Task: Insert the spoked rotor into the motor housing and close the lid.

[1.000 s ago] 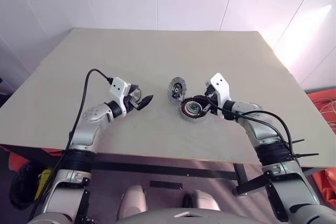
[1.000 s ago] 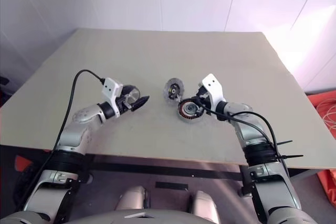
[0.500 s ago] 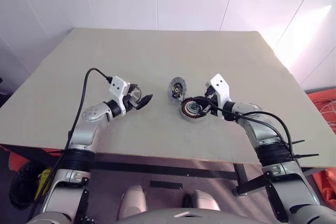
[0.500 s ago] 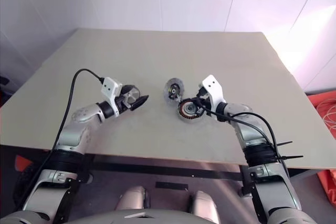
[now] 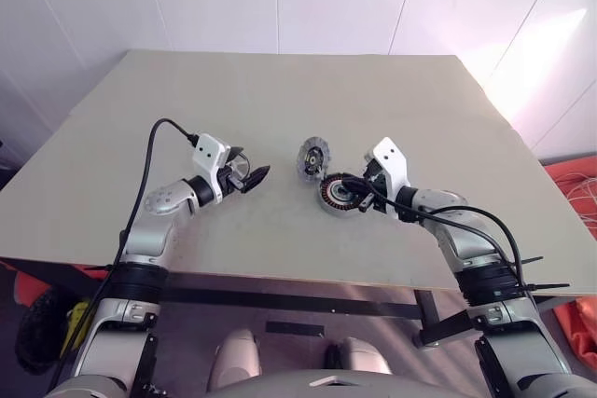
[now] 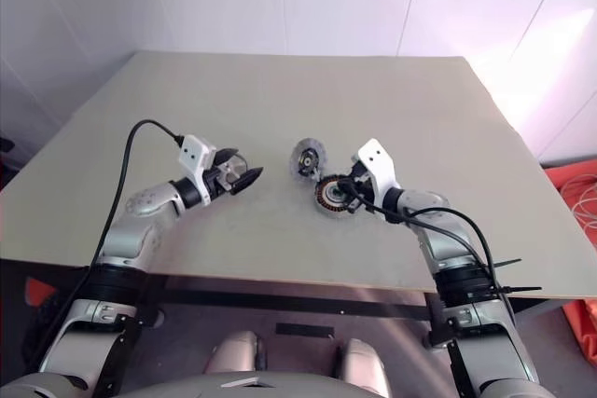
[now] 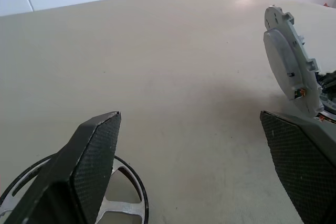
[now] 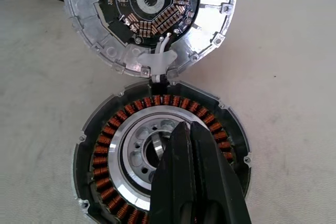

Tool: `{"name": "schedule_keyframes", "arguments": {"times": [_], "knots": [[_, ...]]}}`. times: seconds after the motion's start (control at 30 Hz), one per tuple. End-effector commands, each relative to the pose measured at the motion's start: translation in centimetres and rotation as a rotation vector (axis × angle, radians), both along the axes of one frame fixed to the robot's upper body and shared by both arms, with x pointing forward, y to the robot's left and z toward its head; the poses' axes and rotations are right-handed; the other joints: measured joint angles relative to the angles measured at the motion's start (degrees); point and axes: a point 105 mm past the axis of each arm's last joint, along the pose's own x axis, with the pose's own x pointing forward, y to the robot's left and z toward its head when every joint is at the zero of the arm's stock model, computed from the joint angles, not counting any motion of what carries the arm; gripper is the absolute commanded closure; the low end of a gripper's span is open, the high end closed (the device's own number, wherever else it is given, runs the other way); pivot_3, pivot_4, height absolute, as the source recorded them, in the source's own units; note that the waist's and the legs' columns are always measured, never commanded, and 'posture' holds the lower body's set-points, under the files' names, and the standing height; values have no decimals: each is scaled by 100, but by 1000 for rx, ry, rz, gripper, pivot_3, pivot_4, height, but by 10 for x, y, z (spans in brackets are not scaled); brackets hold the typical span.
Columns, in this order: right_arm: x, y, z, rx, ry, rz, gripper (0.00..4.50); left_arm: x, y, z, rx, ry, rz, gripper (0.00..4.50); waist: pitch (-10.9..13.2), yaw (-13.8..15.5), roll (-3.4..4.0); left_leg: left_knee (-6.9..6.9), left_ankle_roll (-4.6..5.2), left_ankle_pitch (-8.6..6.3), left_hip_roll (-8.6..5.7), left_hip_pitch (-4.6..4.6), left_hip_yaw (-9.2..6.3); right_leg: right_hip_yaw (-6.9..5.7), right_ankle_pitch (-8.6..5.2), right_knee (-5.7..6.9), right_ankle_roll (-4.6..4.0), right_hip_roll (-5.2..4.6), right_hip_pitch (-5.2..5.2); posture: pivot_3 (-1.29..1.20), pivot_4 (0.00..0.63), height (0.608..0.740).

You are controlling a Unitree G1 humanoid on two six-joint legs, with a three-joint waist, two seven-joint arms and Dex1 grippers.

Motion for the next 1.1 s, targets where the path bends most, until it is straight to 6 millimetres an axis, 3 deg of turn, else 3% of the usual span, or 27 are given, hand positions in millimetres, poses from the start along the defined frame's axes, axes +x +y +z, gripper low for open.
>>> {"name": "schedule_keyframes", "arguments": {"times": [0.03, 0.27, 0.53, 0.93, 1.1], "knots": [[5, 1, 18, 9, -66, 4, 4470, 5, 3, 18, -2, -66, 4, 0, 0, 1, 0, 0, 0, 0, 0, 0, 0, 0, 0, 0, 0, 0, 0, 0, 0, 740], [17, -4, 32, 19, -121, -44, 4470, 5, 1, 18, -4, -66, -1, 0, 0, 0, 0, 0, 0, 0, 0, 0, 0, 0, 0, 0, 0, 0, -1, 0, 0, 740], [8, 5, 39, 44, -116, 22, 4470, 4, 2, 17, -2, -63, 3, 0, 0, 1, 0, 0, 0, 0, 0, -3, 0, 0, 0, 0, -1, 0, -2, 0, 0, 740], [-11, 13, -1, 17, 16, 28, 4470, 2, 4, 16, 1, -60, 9, 0, -1, -6, 0, 0, 0, 0, 1, 5, -1, 0, -8, -1, 14, 0, 4, 0, 0, 740], [-7, 10, 4, 29, 2, 11, 4470, 3, 4, 16, 2, -58, 9, 0, 0, -3, 0, 0, -2, 1, 1, 12, -1, 0, -20, 0, 34, 0, 8, 0, 0, 740]]}}
